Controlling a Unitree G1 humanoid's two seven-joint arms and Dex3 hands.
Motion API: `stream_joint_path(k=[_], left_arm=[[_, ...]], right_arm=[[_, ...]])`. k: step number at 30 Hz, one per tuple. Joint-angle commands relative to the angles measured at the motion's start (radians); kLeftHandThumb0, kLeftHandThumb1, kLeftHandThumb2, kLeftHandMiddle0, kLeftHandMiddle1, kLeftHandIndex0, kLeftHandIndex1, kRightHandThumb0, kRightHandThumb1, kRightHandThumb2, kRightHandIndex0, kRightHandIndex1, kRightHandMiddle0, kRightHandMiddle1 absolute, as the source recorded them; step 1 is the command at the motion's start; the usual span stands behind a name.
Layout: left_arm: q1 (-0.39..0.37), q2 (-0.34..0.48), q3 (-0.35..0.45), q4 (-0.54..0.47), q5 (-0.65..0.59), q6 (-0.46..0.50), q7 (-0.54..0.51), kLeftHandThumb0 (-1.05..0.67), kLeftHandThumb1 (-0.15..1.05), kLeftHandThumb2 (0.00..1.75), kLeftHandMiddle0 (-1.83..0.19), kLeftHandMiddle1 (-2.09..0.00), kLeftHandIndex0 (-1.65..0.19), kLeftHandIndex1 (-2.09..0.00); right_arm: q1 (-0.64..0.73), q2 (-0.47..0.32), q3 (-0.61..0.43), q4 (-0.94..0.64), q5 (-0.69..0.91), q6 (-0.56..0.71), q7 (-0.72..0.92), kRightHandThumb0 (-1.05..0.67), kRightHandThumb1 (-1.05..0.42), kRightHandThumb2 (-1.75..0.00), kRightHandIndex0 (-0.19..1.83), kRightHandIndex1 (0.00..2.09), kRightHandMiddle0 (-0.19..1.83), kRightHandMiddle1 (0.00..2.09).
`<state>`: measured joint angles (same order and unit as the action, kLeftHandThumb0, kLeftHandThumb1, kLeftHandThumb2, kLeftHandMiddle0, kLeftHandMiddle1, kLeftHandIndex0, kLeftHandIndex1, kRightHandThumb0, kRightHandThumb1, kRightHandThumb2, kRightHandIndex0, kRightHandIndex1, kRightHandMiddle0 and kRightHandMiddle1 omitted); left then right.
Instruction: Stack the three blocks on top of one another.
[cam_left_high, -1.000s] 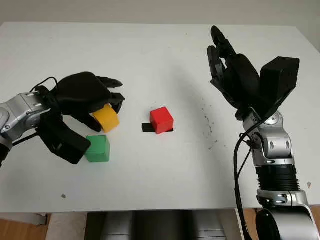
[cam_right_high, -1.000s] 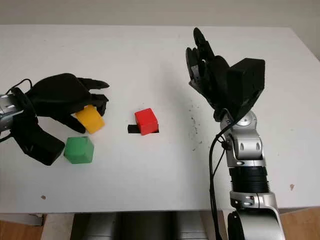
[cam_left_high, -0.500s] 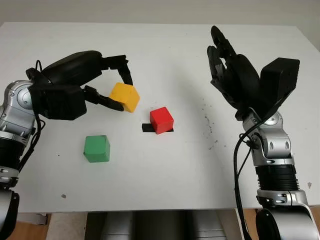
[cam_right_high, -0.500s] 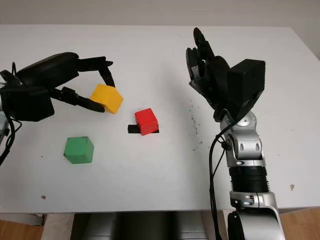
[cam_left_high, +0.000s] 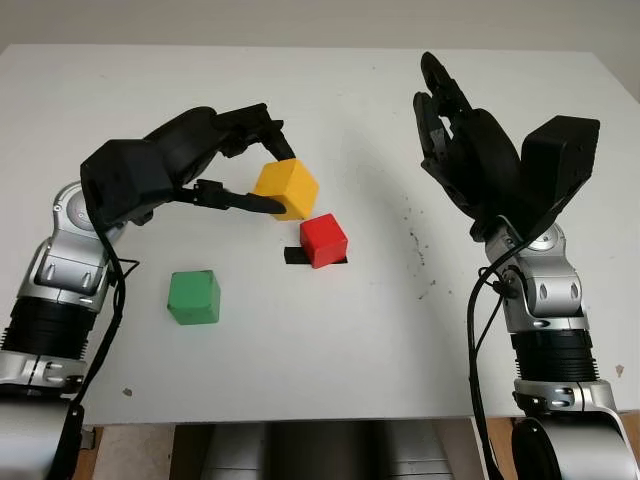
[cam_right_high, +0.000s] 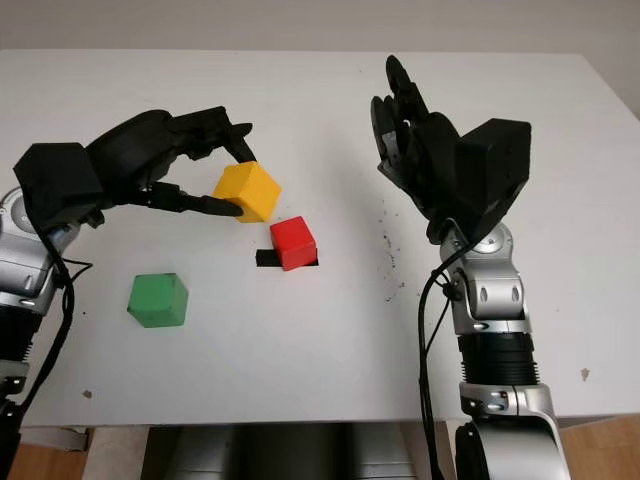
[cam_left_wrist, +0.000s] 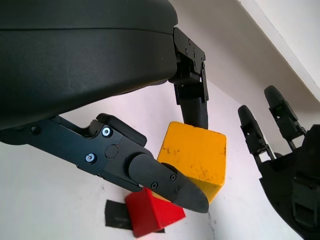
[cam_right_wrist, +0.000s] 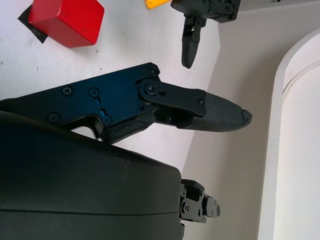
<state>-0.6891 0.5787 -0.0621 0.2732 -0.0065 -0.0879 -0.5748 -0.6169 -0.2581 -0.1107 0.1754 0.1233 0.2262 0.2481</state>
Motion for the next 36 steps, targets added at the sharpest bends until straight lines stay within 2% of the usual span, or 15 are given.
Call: stream_joint_path(k=[1,6,14,21,23,29,36], left_arm=[[0.003,-0.011,0.013,-0.036,-0.007,0.017,0.001,-0.48,0.98,0.05,-0.14,-0.05,-0.33,-1.52],[-0.015,-0.031,-0.012,-0.034,0.028,0.046,0.0,-0.49,0.98,0.05,-0.15,-0.05,-0.32,-1.57],[-0.078,-0.043,-0.062,0.023,0.108,0.023,-0.016,-0.49,0.97,0.05,-0.17,-0.06,-0.31,-1.64],[-0.179,-0.04,-0.126,0.055,0.202,0.031,-0.054,-0.51,0.96,0.05,-0.19,-0.06,-0.31,-1.67],[-0.205,-0.041,-0.139,0.063,0.225,0.031,-0.063,-0.51,0.95,0.05,-0.19,-0.06,-0.33,-1.62],[-0.246,-0.06,-0.144,0.106,0.229,0.019,-0.078,-0.47,0.93,0.05,-0.19,-0.06,-0.36,-1.53],[-0.284,-0.077,-0.141,0.155,0.216,0.03,-0.115,-0.48,0.94,0.05,-0.2,-0.06,-0.34,-1.66]], right_arm=[[0.006,-0.008,-0.007,-0.012,0.004,-0.002,0.0,-0.72,-1.05,-0.62,-0.13,0.05,-0.1,0.05],[0.003,-0.009,-0.003,-0.008,0.004,-0.002,0.007,-0.7,-1.05,-0.63,-0.15,0.04,-0.12,0.04],[0.004,-0.008,-0.003,-0.003,0.003,-0.008,0.008,-0.69,-1.05,-0.62,-0.15,0.05,-0.12,0.05],[0.006,-0.002,-0.001,-0.009,0.002,-0.007,0.0,-0.69,-1.05,-0.61,-0.14,0.05,-0.12,0.05],[0.007,-0.001,0.0,-0.011,0.003,-0.006,-0.001,-0.69,-1.05,-0.61,-0.15,0.05,-0.13,0.05],[0.01,0.0,0.002,-0.016,0.005,-0.002,-0.001,-0.68,-1.05,-0.63,-0.15,0.05,-0.13,0.05],[0.015,0.004,-0.001,-0.007,0.006,-0.008,-0.005,-0.69,-1.05,-0.62,-0.15,0.05,-0.12,0.05]])
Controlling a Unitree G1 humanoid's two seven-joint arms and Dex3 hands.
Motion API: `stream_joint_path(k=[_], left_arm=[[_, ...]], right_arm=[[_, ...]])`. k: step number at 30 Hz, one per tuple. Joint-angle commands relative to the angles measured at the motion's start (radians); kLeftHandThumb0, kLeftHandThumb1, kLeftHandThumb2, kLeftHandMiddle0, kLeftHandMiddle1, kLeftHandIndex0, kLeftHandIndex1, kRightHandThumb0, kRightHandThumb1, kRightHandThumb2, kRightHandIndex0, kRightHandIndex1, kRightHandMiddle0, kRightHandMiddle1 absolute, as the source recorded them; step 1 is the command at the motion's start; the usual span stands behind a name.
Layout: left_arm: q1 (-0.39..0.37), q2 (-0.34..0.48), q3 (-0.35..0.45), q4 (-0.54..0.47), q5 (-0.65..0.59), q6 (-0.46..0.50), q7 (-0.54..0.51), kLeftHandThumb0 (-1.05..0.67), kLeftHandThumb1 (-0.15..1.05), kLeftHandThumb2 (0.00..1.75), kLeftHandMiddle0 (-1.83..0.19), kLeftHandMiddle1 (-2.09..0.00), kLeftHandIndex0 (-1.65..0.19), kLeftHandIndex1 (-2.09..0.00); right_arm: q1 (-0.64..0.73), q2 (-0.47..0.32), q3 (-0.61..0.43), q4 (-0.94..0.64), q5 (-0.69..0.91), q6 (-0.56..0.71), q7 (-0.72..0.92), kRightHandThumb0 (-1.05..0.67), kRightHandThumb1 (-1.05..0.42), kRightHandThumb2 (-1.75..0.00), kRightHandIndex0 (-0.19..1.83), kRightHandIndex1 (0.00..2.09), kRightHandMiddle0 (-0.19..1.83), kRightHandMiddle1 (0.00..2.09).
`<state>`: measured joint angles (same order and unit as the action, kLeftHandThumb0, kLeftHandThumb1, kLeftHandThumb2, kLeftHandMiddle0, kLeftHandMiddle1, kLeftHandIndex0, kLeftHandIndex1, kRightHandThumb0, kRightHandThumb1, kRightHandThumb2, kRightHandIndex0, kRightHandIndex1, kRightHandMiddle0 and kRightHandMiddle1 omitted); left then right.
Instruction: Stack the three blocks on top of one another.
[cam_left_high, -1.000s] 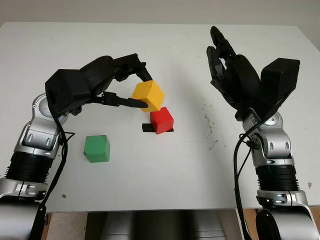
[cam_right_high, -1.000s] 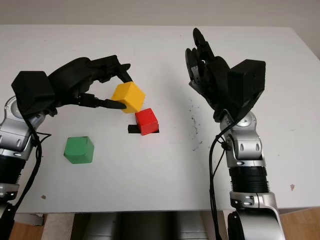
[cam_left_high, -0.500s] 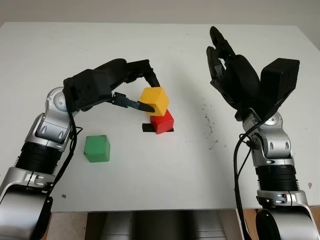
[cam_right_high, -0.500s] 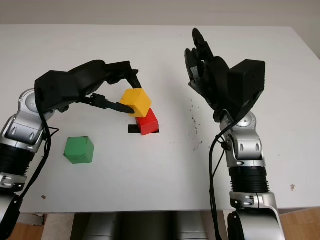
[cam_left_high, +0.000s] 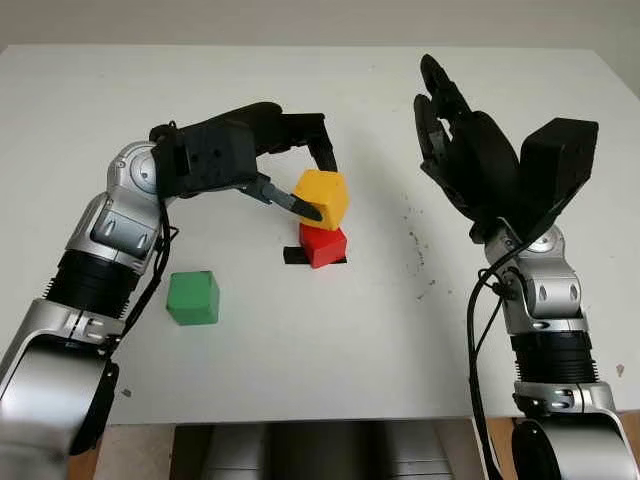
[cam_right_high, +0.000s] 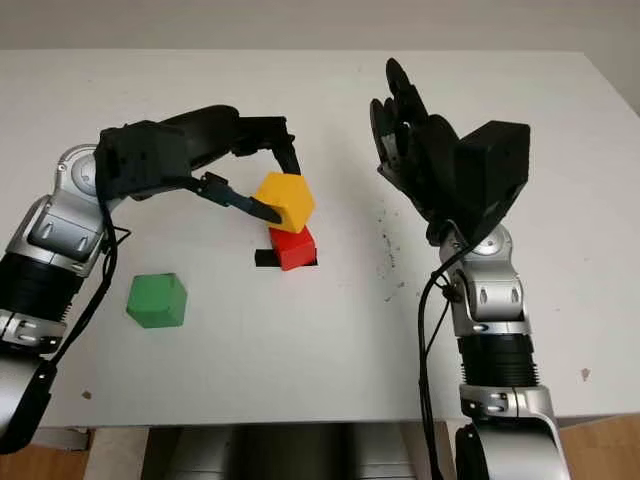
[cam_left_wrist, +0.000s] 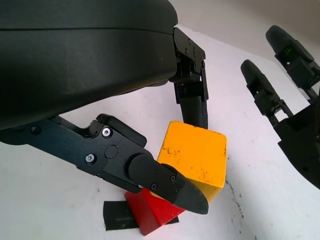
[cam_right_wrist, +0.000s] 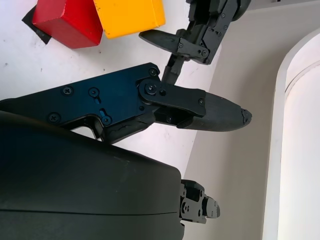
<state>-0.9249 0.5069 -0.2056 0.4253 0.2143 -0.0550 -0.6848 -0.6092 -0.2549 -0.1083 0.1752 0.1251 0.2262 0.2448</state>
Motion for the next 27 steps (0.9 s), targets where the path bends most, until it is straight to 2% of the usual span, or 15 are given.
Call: stream_joint_path(k=[1,20,27], left_arm=[[-0.053,-0.006,0.001,0.009,-0.002,-0.006,-0.006,-0.5,0.94,0.05,-0.2,-0.06,-0.35,-1.63],[-0.096,-0.002,-0.032,0.093,0.064,-0.085,-0.019,-0.47,0.95,0.05,-0.2,-0.06,-0.33,-1.58],[-0.114,-0.007,-0.046,0.099,0.076,-0.072,-0.043,-0.46,0.94,0.05,-0.18,-0.05,-0.34,-1.57]], right_arm=[[0.007,0.001,-0.003,-0.006,0.004,-0.011,-0.001,-0.69,-1.05,-0.62,-0.15,0.05,-0.13,0.05],[0.01,-0.003,-0.005,-0.023,0.006,0.0,-0.005,-0.69,-1.05,-0.61,-0.15,0.05,-0.13,0.05],[0.009,-0.003,-0.004,-0.03,0.004,0.007,-0.012,-0.69,-1.05,-0.61,-0.14,0.06,-0.12,0.06]])
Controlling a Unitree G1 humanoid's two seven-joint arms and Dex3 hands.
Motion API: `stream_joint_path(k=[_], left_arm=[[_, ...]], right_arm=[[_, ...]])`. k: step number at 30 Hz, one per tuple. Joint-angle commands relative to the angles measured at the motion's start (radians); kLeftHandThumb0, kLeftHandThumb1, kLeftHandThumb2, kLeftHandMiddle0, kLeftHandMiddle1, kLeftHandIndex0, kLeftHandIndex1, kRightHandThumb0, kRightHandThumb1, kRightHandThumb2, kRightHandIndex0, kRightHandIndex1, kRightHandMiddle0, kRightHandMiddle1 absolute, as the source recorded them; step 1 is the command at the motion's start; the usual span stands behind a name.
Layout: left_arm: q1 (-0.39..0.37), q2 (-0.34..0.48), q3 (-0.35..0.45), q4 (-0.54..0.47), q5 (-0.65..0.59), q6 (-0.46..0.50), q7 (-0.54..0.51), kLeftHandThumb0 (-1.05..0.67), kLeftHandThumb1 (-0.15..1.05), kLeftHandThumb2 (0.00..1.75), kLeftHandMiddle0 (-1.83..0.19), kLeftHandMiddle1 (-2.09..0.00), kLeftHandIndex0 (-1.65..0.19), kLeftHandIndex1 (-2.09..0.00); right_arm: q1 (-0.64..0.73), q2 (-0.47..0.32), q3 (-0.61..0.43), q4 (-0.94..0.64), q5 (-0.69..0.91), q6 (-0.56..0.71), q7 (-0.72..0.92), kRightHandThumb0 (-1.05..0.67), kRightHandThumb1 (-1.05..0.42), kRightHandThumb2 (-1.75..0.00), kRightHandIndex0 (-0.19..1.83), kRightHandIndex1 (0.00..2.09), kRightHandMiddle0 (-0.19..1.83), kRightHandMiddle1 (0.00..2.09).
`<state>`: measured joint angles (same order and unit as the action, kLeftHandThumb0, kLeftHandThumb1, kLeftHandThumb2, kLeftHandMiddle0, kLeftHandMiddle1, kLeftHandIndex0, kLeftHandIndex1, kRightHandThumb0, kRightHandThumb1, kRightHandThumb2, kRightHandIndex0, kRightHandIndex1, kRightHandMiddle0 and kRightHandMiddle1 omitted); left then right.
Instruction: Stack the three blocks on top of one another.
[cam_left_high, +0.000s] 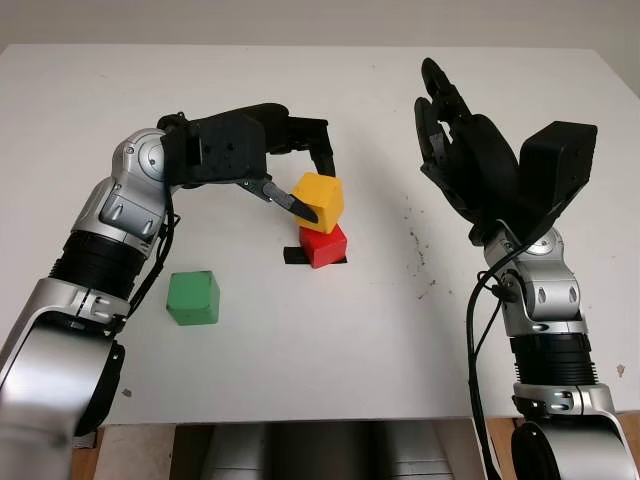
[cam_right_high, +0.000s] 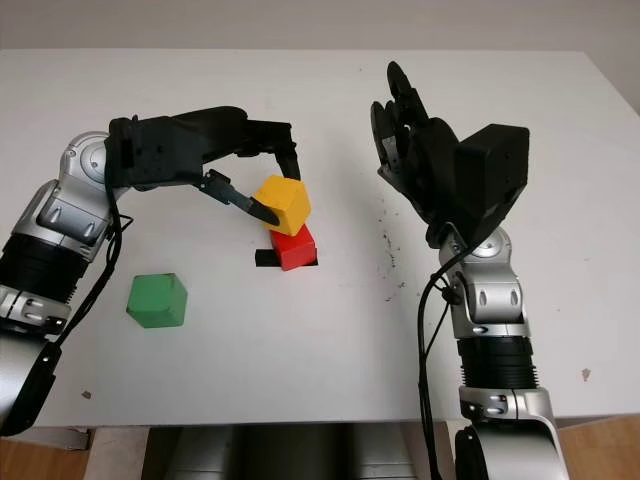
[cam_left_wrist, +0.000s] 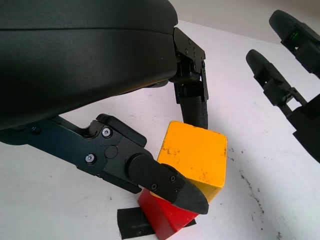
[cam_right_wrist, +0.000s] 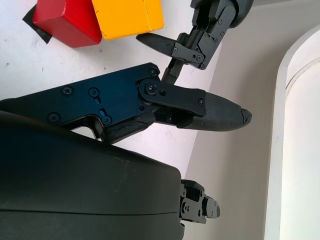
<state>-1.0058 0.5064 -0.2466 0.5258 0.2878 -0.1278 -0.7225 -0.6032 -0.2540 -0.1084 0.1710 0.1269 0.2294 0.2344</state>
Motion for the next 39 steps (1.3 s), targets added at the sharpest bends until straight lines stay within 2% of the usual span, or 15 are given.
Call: stream_joint_path(k=[1,13,39], left_arm=[[-0.034,-0.007,-0.006,0.0,0.002,-0.001,-0.007,-0.46,0.94,0.05,-0.18,-0.05,-0.35,-1.57],[-0.057,-0.025,-0.015,0.06,-0.001,-0.072,-0.018,-0.45,0.91,0.05,-0.18,-0.05,-0.41,-1.48],[-0.044,-0.014,-0.033,0.028,0.045,-0.047,-0.02,-0.44,0.92,0.06,-0.16,-0.05,-0.41,-1.45]], right_arm=[[0.003,-0.006,-0.002,-0.027,0.001,0.004,-0.001,-0.69,-1.05,-0.61,-0.15,0.05,-0.13,0.06],[0.008,-0.005,-0.003,-0.04,0.001,0.01,-0.006,-0.7,-1.05,-0.59,-0.15,0.05,-0.12,0.05],[0.021,-0.004,-0.004,-0.05,0.007,0.021,-0.001,-0.69,-1.05,-0.61,-0.14,0.06,-0.12,0.05]])
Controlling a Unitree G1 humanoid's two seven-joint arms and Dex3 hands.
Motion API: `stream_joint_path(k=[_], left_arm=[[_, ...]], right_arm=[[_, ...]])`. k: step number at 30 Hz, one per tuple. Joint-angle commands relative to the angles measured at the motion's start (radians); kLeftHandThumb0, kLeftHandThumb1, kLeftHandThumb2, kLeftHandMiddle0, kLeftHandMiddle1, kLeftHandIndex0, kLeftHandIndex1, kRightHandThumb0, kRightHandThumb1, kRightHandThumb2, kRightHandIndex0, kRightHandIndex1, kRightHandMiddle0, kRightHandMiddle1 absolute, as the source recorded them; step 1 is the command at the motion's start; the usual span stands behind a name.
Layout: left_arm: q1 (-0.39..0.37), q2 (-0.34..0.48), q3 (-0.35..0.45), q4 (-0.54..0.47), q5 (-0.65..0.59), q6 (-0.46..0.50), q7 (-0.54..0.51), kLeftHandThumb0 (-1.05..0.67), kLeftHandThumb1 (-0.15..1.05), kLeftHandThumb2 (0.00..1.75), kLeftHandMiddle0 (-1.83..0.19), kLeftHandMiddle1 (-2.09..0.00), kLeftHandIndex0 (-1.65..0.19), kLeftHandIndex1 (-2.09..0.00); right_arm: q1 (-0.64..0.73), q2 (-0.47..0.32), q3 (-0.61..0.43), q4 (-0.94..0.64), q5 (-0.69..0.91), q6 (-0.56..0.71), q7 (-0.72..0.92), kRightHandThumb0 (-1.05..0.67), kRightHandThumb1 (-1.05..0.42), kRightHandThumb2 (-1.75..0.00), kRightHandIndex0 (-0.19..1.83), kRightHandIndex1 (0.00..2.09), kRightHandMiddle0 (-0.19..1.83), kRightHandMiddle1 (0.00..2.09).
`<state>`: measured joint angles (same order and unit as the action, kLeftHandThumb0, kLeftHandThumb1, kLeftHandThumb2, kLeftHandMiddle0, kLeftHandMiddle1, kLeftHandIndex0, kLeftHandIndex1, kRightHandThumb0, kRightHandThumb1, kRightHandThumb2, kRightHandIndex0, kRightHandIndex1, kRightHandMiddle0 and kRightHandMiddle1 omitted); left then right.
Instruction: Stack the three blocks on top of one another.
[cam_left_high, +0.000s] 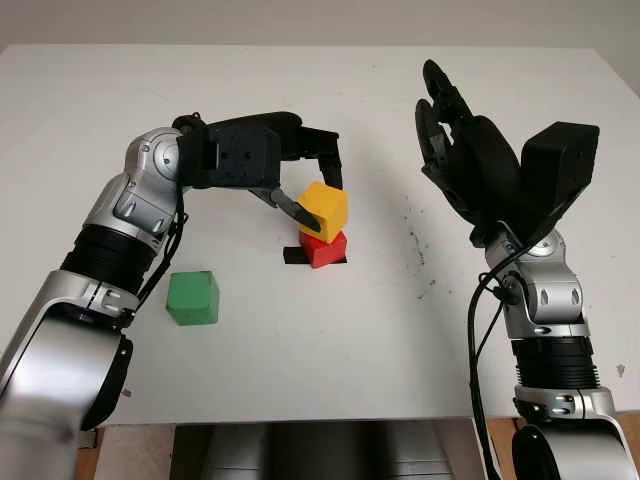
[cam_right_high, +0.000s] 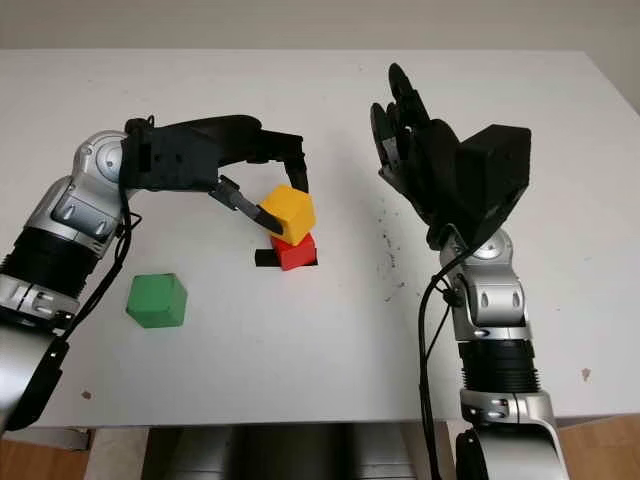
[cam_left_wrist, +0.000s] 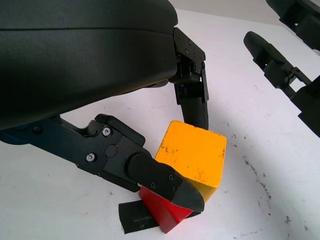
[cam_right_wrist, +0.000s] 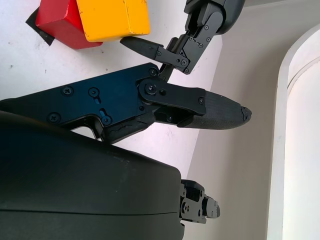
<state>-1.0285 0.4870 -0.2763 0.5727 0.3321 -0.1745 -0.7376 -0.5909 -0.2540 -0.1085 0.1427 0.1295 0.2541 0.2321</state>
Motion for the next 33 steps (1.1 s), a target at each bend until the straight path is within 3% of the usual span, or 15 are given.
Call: stream_joint_path(k=[1,19,22,27,30,33], left_arm=[[-0.021,0.004,-0.003,-0.018,0.001,-0.003,-0.004,-0.44,0.91,0.05,-0.16,-0.05,-0.41,-1.44],[-0.03,0.003,-0.017,0.004,0.023,0.007,-0.012,-0.47,0.9,0.05,-0.14,-0.04,-0.42,-1.44],[-0.033,0.008,-0.024,-0.001,0.029,0.002,-0.027,-0.52,0.88,0.05,-0.08,-0.04,-0.28,-1.16],[-0.03,0.015,-0.026,-0.023,0.026,0.007,-0.054,-0.59,0.84,0.05,0.14,-0.04,-0.12,-0.33],[-0.03,0.019,-0.022,-0.032,0.022,0.009,-0.071,-0.63,0.84,0.06,0.19,-0.01,-0.01,-0.1],[-0.026,0.027,-0.016,-0.049,0.011,-0.001,-0.084,-0.64,0.85,0.06,0.19,0.0,0.13,-0.02]], right_arm=[[0.009,-0.005,-0.004,-0.024,0.005,-0.002,0.002,-0.69,-1.05,-0.61,-0.14,0.05,-0.13,0.05],[0.014,-0.005,-0.007,-0.032,0.004,0.003,-0.004,-0.69,-1.05,-0.6,-0.14,0.06,-0.12,0.06],[0.016,-0.005,-0.007,-0.036,0.006,0.006,-0.003,-0.68,-1.05,-0.61,-0.14,0.05,-0.12,0.05],[0.017,-0.006,-0.006,-0.037,0.005,0.005,0.0,-0.68,-1.05,-0.61,-0.15,0.05,-0.13,0.05],[0.015,-0.006,-0.006,-0.033,0.005,0.004,0.002,-0.67,-1.05,-0.62,-0.15,0.05,-0.13,0.05],[0.015,-0.004,-0.007,-0.035,0.007,0.006,0.001,-0.66,-1.05,-0.62,-0.15,0.05,-0.14,0.05]])
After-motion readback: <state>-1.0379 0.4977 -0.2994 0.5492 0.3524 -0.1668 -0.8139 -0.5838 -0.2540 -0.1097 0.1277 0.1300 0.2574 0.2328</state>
